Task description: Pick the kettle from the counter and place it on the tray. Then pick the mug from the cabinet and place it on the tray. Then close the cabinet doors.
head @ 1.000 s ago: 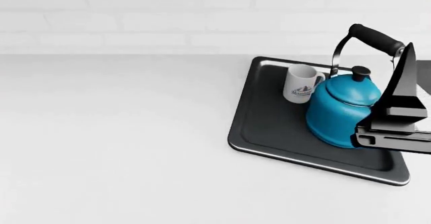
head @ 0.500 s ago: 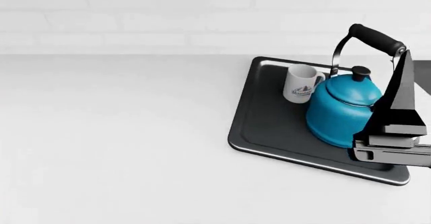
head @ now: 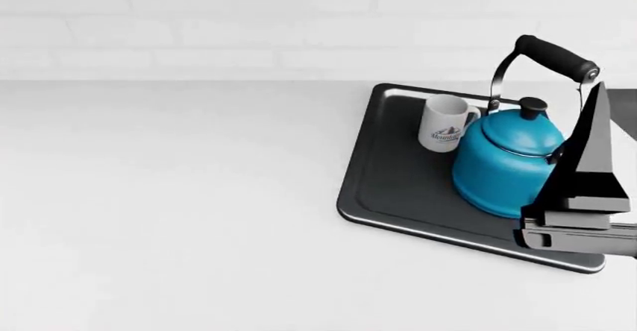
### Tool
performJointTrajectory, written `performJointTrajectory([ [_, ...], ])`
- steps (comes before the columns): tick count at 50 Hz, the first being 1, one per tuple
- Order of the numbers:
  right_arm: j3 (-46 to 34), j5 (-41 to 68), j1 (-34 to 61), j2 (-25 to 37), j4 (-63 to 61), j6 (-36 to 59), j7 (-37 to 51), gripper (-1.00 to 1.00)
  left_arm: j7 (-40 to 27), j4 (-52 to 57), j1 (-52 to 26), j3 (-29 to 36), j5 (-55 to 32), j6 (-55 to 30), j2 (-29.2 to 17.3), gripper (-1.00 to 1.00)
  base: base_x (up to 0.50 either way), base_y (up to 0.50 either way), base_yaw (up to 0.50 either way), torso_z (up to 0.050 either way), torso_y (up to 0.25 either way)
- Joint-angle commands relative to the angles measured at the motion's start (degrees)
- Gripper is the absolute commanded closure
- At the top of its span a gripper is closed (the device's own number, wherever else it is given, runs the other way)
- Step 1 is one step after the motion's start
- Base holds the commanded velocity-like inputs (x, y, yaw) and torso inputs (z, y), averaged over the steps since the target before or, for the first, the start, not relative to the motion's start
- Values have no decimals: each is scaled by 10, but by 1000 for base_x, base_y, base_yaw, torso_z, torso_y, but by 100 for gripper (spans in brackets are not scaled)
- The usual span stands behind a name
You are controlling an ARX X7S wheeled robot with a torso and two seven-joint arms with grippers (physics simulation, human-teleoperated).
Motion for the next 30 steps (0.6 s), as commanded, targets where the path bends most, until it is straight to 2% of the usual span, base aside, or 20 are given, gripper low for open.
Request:
performJointTrajectory([
  [1,-18,-8,11,4,-4,-1,0,-100,65,-45,81,90,-154,-13,-8,-100,0,0,0,0,0],
  [30,-33,-14,11,12,-4,-4,0,-100,59,-124,142,250,-36,47,2,-100,0,0,0,0,0],
])
